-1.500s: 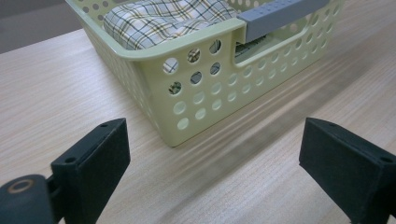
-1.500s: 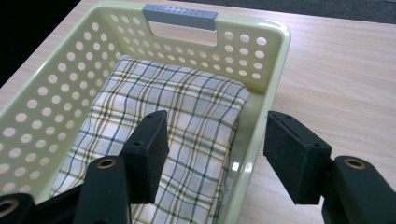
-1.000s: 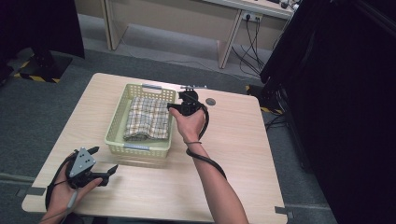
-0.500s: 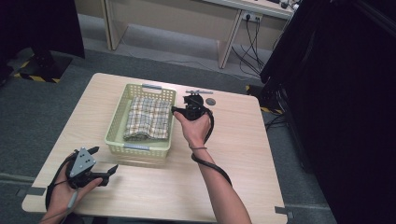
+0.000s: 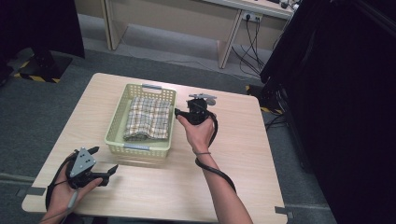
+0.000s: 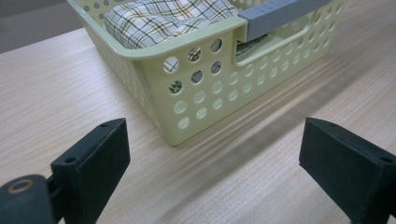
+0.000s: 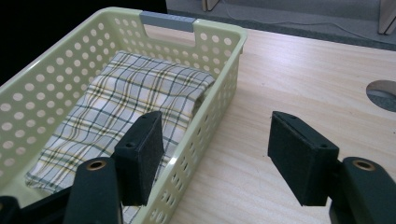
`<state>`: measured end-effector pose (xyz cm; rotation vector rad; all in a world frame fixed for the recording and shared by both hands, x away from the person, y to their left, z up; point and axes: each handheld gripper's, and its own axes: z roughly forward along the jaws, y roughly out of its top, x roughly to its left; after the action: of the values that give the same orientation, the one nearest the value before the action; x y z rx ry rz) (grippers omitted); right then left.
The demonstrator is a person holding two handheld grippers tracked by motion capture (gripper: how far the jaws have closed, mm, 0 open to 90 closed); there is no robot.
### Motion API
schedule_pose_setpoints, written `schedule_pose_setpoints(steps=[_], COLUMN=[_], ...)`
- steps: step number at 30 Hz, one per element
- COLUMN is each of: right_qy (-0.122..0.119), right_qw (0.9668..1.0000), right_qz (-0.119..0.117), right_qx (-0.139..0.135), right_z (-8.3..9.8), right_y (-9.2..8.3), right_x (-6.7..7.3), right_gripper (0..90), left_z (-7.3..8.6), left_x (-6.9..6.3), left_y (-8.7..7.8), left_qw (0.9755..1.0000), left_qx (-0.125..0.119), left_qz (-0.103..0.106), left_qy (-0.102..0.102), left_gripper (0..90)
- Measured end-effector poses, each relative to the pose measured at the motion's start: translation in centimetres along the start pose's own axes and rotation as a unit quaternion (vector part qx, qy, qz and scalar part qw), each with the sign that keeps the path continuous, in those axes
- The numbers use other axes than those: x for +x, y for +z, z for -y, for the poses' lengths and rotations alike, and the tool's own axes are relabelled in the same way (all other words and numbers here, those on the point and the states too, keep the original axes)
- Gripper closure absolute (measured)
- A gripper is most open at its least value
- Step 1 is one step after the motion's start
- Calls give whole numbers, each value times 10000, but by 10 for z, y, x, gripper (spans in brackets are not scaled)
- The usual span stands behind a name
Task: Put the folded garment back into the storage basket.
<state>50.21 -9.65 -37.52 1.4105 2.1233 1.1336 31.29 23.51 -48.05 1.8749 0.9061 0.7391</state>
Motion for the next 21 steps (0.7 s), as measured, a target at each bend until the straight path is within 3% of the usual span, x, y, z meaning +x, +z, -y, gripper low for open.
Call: schedule_pose_setpoints(steps=[15, 21], right_qy=[-93, -102], right_qw=[9999, 9997], right_qz=[43, 190], right_qx=[30, 96], right_z=[13, 17], right_y=[-9, -14], right_x=[-8, -11], right_gripper=[299, 272], left_z=[0, 0], left_x=[0, 0], left_y=[0, 0], left_qw=[10000, 10000], left_qx=[11, 7], left_qz=[-5, -4], left_qy=[9, 8], left_gripper=[82, 82])
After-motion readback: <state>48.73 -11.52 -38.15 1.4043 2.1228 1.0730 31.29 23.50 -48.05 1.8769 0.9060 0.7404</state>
